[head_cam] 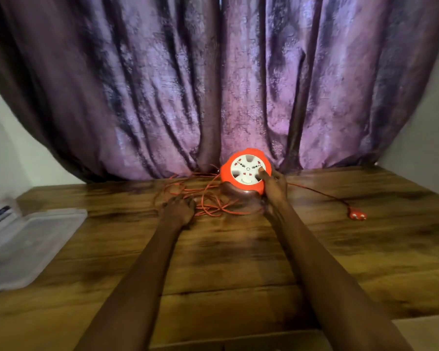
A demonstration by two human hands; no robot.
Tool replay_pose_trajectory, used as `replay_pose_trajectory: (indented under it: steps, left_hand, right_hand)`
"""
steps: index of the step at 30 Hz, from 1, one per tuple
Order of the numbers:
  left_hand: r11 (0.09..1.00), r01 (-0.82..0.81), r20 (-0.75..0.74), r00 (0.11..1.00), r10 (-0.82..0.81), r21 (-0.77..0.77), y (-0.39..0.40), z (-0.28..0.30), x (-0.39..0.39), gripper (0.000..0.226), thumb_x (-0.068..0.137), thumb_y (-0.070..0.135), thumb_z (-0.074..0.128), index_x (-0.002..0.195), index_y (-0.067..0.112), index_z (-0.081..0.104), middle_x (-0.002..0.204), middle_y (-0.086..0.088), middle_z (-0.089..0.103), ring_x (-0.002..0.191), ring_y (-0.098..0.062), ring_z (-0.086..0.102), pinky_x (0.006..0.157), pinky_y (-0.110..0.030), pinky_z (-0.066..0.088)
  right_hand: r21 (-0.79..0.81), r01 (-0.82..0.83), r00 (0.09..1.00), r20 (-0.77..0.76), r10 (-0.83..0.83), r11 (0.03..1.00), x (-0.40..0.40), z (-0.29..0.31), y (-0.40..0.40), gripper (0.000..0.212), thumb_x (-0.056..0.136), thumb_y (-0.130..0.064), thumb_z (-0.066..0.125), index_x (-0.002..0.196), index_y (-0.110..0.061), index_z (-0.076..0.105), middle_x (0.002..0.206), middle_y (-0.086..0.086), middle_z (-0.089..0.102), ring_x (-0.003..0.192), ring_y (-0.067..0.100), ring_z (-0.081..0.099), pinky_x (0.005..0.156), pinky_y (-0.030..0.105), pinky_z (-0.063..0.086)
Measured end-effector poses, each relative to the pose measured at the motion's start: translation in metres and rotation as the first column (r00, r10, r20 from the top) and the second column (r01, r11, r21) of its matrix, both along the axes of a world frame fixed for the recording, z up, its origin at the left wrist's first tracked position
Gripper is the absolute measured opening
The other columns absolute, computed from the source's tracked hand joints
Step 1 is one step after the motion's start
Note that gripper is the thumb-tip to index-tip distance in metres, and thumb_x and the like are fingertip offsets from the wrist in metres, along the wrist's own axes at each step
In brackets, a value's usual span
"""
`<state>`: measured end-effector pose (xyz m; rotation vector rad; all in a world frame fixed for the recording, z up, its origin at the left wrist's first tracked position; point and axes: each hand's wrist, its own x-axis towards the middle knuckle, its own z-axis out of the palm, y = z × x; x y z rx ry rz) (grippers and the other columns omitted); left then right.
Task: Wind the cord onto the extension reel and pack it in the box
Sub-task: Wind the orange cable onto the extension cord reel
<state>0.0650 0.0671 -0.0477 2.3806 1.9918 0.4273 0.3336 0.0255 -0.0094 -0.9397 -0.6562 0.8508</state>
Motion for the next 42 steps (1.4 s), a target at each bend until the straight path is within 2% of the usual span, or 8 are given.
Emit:
replay_pose_trajectory:
  steps: [5,9,16,21,30,33,36,42]
  left_hand:
    - [0.972,-0.235,0.036,0.972,0.234,0.032,-0.015,-0.001,-0.081,0.048,0.101,0.046,0.028,0.135,0.028,0.057,0.143,-0.013,0.052,0.129,-0.039,0.05,0.111,-0.05,0.036]
    - [0.921,-0.389,0.046,0.921,0.388,0.027,-0.027,-0.005,-0.133,0.048,0.101,0.044,0.028,0.137,0.028,0.056,0.145,-0.012,0.05,0.132,-0.038,0.046,0.113,-0.055,0.027]
    - [0.906,-0.397,0.1,0.917,0.385,0.148,-0.034,-0.003,-0.163,0.051,0.101,0.046,0.028,0.129,0.019,0.061,0.144,-0.013,0.051,0.135,-0.037,0.042,0.113,-0.058,0.022]
    - [0.841,-0.178,0.382,0.924,-0.037,0.512,-0.053,0.02,-0.148,0.041,0.087,0.022,0.046,0.121,0.013,0.066,0.123,-0.011,0.066,0.115,-0.031,0.06,0.104,-0.036,0.042]
    - [0.673,0.075,0.335,0.823,-0.459,0.736,-0.084,0.058,-0.085,0.034,0.078,0.013,0.047,0.099,0.005,0.072,0.098,-0.009,0.07,0.094,-0.02,0.063,0.089,-0.033,0.049]
    - [0.81,0.24,0.523,0.659,-0.54,0.535,-0.1,0.068,-0.035,0.029,0.085,0.009,0.047,0.091,0.012,0.075,0.078,-0.001,0.072,0.066,-0.003,0.062,0.066,-0.024,0.051]
    - [0.921,0.388,0.891,0.432,-0.142,-0.042,-0.102,0.069,0.02,0.017,0.101,0.023,0.054,0.094,0.02,0.069,0.083,-0.006,0.072,0.06,-0.014,0.064,0.057,-0.028,0.054]
    - [0.952,0.302,0.985,-0.17,0.0,0.052,-0.068,0.063,0.06,0.007,0.096,0.023,0.063,0.1,0.018,0.061,0.102,-0.006,0.065,0.091,-0.02,0.062,0.084,-0.033,0.058]
  right_hand:
    - [-0.001,-0.074,0.997,-0.02,0.074,0.997,-0.056,0.002,0.014,0.03,0.08,-0.013,0.078,0.107,-0.002,0.071,0.106,0.021,0.074,0.094,0.034,0.07,0.083,0.05,0.057]
    - [-0.017,-0.14,0.99,0.008,0.14,0.99,-0.106,0.003,0.02,0.029,0.084,-0.011,0.075,0.11,-0.001,0.069,0.107,0.018,0.073,0.084,0.024,0.068,0.059,0.027,0.055]
    - [0.057,-0.243,0.97,0.014,0.243,0.968,-0.147,0.013,0.023,0.013,0.086,-0.009,0.074,0.098,-0.007,0.069,0.087,0.007,0.072,0.066,0.01,0.068,0.062,0.027,0.057]
    - [0.088,-0.209,0.978,0.023,0.207,0.974,-0.117,0.026,0.026,0.036,0.084,-0.019,0.077,0.115,-0.008,0.061,0.097,0.006,0.073,0.087,0.02,0.068,0.08,0.039,0.056]
    - [0.073,-0.115,0.99,-0.073,0.12,0.991,-0.053,0.016,0.01,0.046,0.082,-0.014,0.077,0.12,0.007,0.059,0.118,0.023,0.069,0.079,0.015,0.069,0.063,0.028,0.055]
    - [0.094,-0.113,0.984,-0.13,0.125,0.989,-0.05,0.023,0.002,0.047,0.084,-0.016,0.075,0.125,0.001,0.058,0.119,0.019,0.069,0.078,0.014,0.07,0.059,0.028,0.057]
    - [0.149,-0.148,0.978,-0.122,0.167,0.978,-0.053,0.029,-0.002,0.047,0.087,-0.012,0.071,0.132,-0.004,0.056,0.124,0.018,0.067,0.089,0.02,0.069,0.066,0.031,0.06]
    - [0.186,-0.227,0.959,-0.127,0.252,0.956,-0.057,0.028,-0.003,0.04,0.091,-0.008,0.067,0.129,-0.013,0.056,0.118,0.015,0.068,0.095,0.023,0.065,0.076,0.043,0.059]
